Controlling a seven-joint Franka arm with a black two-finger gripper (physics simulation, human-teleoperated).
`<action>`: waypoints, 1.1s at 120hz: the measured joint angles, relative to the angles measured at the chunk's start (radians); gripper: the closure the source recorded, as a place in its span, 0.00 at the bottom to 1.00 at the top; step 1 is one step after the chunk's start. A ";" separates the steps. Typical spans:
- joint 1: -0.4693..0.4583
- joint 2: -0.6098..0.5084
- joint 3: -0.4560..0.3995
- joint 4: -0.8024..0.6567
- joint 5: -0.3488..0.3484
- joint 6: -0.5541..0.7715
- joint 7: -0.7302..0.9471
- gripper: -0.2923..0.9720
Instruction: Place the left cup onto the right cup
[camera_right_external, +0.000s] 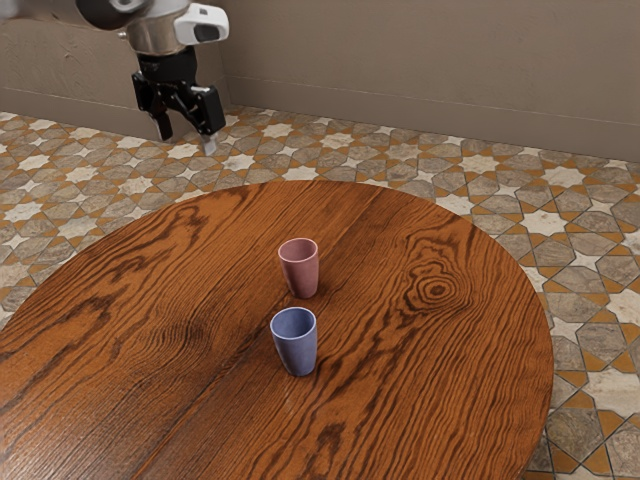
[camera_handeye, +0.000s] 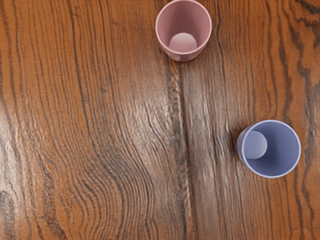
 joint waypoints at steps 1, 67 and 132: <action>0.000 0.000 0.000 0.000 0.000 0.000 0.000 0.25; 0.149 0.277 -0.031 -0.031 -0.066 0.185 0.026 0.25; 0.156 0.428 -0.110 0.008 -0.204 0.393 -0.026 0.25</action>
